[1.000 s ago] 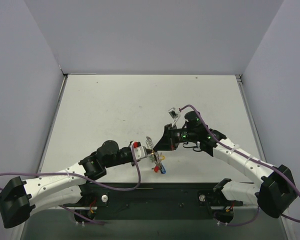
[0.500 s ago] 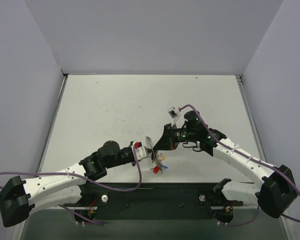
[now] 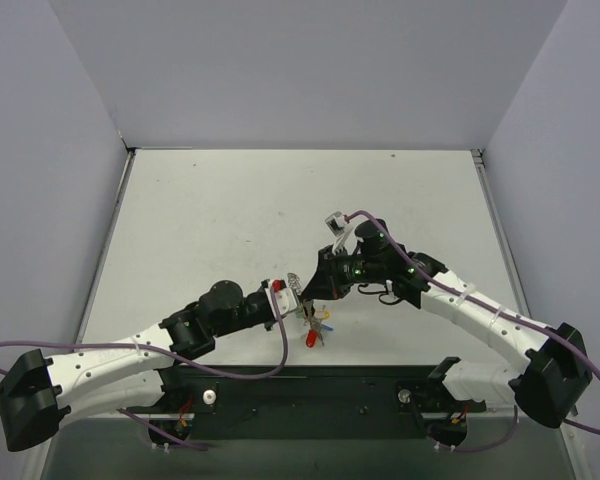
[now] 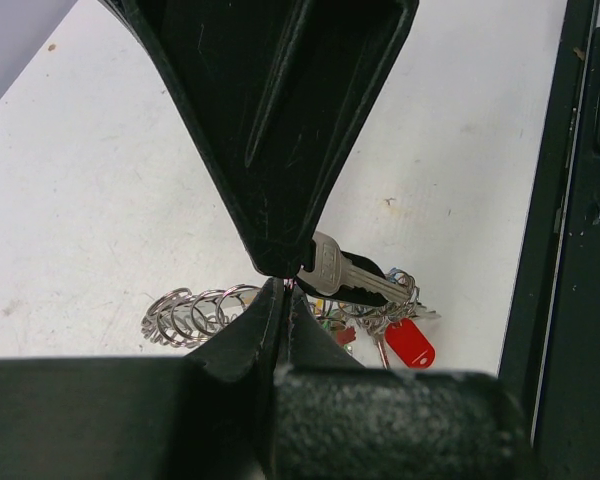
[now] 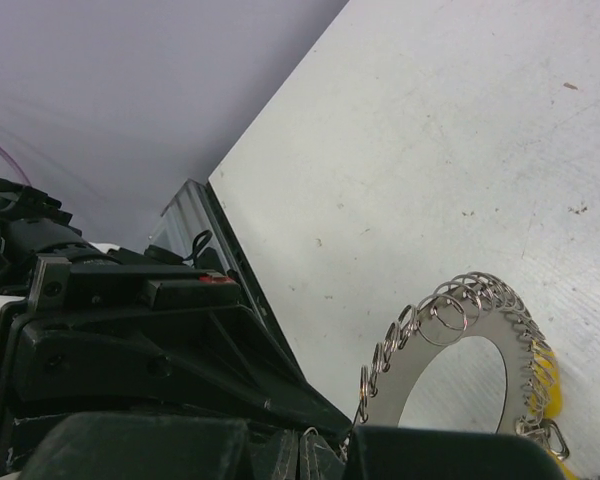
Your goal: Put the keys on the keyring
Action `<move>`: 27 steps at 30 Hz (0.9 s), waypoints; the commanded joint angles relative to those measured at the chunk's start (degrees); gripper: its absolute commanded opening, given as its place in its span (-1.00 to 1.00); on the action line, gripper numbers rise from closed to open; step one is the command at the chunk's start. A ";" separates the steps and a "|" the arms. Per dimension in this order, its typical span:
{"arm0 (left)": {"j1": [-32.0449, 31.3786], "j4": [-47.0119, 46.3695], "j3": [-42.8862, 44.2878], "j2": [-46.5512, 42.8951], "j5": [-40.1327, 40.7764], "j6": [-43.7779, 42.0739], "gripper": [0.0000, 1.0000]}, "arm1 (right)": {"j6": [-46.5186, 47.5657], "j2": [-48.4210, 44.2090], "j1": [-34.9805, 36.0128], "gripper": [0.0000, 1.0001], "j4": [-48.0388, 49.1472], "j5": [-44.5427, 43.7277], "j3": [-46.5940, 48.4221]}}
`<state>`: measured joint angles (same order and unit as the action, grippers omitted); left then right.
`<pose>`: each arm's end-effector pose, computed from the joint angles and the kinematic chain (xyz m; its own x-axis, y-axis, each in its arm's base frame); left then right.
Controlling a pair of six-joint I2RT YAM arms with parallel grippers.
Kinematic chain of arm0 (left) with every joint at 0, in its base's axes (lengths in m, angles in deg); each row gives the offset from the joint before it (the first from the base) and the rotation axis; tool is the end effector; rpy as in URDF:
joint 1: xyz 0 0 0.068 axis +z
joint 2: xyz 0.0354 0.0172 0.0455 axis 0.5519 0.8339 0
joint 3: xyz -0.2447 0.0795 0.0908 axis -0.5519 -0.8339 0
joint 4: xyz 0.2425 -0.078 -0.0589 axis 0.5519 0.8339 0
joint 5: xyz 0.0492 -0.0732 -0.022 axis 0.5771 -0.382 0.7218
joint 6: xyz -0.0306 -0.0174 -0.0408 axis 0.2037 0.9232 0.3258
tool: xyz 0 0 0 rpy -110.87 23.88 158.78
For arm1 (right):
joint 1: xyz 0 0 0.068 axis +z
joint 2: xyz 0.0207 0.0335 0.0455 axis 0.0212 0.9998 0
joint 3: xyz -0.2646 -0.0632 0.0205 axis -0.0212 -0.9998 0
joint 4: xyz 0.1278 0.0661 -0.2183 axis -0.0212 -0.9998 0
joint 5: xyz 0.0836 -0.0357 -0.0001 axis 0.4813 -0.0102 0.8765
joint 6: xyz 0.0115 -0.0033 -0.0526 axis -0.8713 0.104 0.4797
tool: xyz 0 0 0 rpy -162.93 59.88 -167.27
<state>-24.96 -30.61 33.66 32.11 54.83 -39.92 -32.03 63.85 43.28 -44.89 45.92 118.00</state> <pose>0.1073 -0.1831 0.2479 0.1413 0.2769 -0.9504 0.9042 0.3549 0.2378 0.1836 0.1971 0.2997 -0.6333 -0.1411 -0.7609 -0.7689 0.2270 0.5978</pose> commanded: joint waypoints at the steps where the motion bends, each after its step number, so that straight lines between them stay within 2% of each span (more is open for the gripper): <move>1: 0.27 -5.62 3.01 -0.20 5.77 1.27 -1.00 | 1.32 0.61 3.81 -1.00 -4.33 2.67 4.86; 4: 0.27 -6.32 3.01 -0.11 6.65 1.62 -1.00 | 2.64 0.88 4.87 -1.00 -5.91 0.91 5.91; 6: 0.27 -6.94 2.83 -0.20 6.65 1.71 -1.00 | 3.69 0.96 5.66 -0.84 -7.32 -0.58 6.88; 7: 0.27 -6.94 2.83 -0.20 6.65 1.80 -1.00 | 4.14 0.88 5.92 -0.64 -8.63 -1.89 7.23; 10: 0.27 -7.55 2.75 -0.20 8.59 1.97 -1.00 | 5.54 0.70 6.89 -0.32 -10.48 -4.00 8.02; 13: 0.36 -8.61 2.48 -0.02 8.94 2.24 -1.00 | 6.60 -0.35 7.77 -0.12 -11.28 -6.20 8.20; 16: 0.27 -9.84 2.13 0.24 9.11 2.59 -1.00 | 7.74 -0.79 9.00 -0.02 -12.77 -7.44 8.81; 27: 0.27 -15.46 -1.12 -0.19 8.32 2.85 -1.00 | 10.55 -2.98 10.58 0.02 -14.80 -11.13 8.90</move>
<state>-24.83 -37.88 32.92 33.03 62.59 -37.89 -23.44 64.37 53.44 -58.22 36.70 124.82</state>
